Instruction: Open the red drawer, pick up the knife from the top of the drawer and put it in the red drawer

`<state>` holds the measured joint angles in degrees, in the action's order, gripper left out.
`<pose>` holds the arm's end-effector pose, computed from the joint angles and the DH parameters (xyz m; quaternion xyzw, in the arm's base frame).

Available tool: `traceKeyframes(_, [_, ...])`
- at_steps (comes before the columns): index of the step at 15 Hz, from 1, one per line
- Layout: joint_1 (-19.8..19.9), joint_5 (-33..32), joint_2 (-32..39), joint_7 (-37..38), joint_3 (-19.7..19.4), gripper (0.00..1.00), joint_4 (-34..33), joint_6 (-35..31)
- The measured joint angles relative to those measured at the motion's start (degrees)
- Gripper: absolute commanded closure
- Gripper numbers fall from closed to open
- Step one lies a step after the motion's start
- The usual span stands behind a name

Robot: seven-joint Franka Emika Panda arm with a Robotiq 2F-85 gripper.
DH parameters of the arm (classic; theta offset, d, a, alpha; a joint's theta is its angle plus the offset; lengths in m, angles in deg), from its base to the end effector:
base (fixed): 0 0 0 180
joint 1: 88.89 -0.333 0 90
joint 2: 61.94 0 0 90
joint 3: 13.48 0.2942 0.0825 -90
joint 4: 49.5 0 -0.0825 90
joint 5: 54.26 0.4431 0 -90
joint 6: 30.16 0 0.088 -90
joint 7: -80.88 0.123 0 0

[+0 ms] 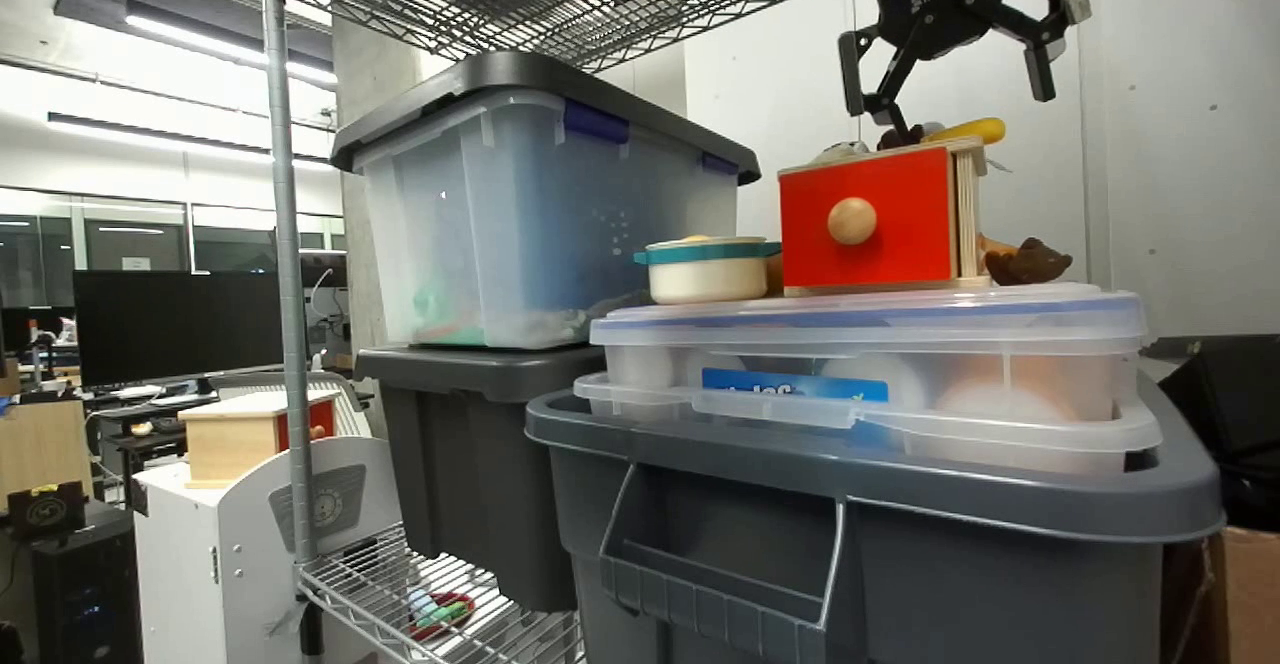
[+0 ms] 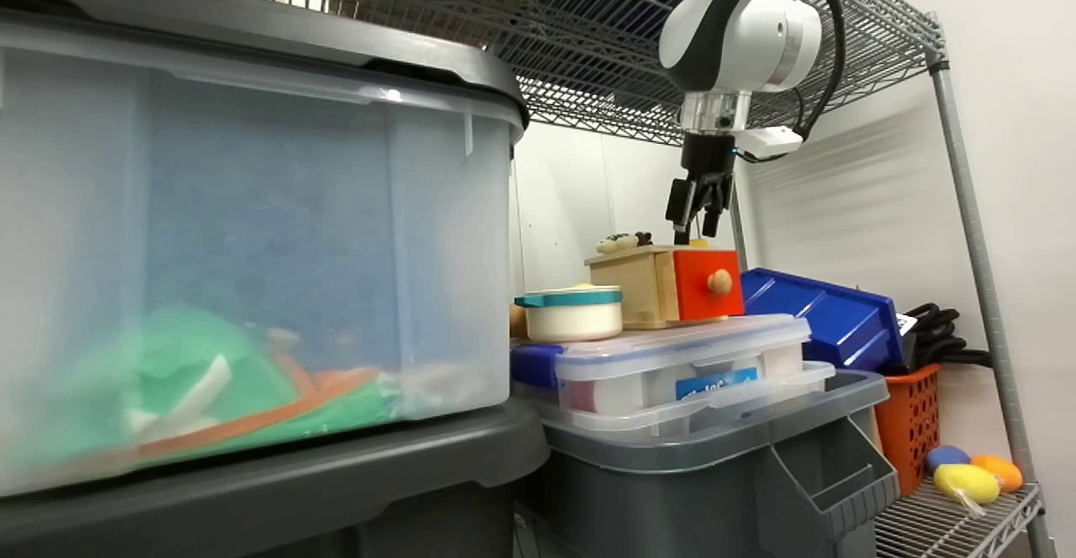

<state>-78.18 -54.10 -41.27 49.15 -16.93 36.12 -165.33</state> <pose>0.7440 -0.1816 0.4693 0.9563 0.1516 0.2266 0.1053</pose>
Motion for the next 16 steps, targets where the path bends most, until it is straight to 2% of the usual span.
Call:
traceKeyframes(9, [0.95,1.29,3.46,-1.97,1.65,0.02,-3.09,1.49])
traceKeyframes(10, [1.06,1.58,3.71,-2.25,1.77,0.1,-3.3,1.55])
traceKeyframes(11, [1.16,1.8,3.86,-2.5,1.88,0.12,-3.48,1.64])
traceKeyframes(12, [1.25,2.03,3.86,-2.72,1.96,0.28,-3.56,1.79])
traceKeyframes(16, [1.34,2.44,3.86,-3.24,2.12,0.6,-4.42,2.75])
